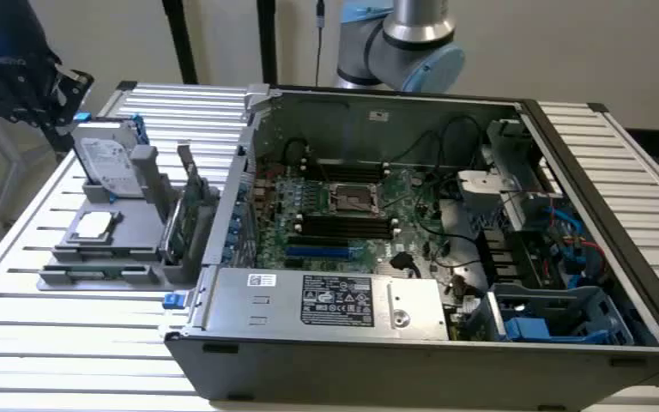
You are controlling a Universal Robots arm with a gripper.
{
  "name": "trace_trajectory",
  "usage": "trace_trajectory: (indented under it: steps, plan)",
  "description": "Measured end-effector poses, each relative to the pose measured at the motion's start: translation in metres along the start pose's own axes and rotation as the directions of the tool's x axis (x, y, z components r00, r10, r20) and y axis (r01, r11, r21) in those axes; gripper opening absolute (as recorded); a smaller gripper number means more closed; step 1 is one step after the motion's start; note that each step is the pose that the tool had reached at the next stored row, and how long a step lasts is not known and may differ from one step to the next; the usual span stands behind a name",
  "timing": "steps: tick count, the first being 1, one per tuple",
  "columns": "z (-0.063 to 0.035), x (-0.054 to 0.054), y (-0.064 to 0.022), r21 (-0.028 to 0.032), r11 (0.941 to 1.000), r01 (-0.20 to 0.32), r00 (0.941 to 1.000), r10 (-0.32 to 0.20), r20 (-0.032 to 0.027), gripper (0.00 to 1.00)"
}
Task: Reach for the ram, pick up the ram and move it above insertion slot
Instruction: 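Reach for the ram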
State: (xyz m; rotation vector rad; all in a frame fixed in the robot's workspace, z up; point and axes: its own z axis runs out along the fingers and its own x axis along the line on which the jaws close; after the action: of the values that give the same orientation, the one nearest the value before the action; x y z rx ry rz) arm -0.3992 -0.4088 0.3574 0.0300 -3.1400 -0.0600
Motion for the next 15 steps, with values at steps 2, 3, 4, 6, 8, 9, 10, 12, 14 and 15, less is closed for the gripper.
trace_trajectory:
  steps: [2, 3, 4, 6, 8, 9, 10, 12, 14, 15]
  plan:
    - [0.0, 0.0, 0.0, 0.0, 1.0, 0.0, 1.0, 0.0, -0.0001, 0.11]
    - [0.0, 0.0, 0.0, 0.0, 1.0, 0.0, 1.0, 0.0, -0.0001, 0.11]
    - [0.0, 0.0, 0.0, 0.0, 1.0, 0.0, 1.0, 0.0, -0.0001, 0.11]
    - [0.0, 0.0, 0.0, 0.0, 1.0, 0.0, 1.0, 0.0, -0.0001, 0.11]
    - [0.0, 0.0, 0.0, 0.0, 1.0, 0.0, 1.0, 0.0, -0.0001, 0.11]
    - [0.0, 0.0, 0.0, 0.0, 1.0, 0.0, 1.0, 0.0, -0.0001, 0.11]
    - [0.0, 0.0, 0.0, 0.0, 1.0, 0.0, 1.0, 0.0, -0.0001, 0.11]
    - [0.0, 0.0, 0.0, 0.0, 1.0, 0.0, 1.0, 0.0, -0.0001, 0.11]
    - [0.0, 0.0, 0.0, 0.0, 1.0, 0.0, 1.0, 0.0, 0.0, 0.11]
    - [0.0, 0.0, 0.0, 0.0, 1.0, 0.0, 1.0, 0.0, 0.0, 0.11]
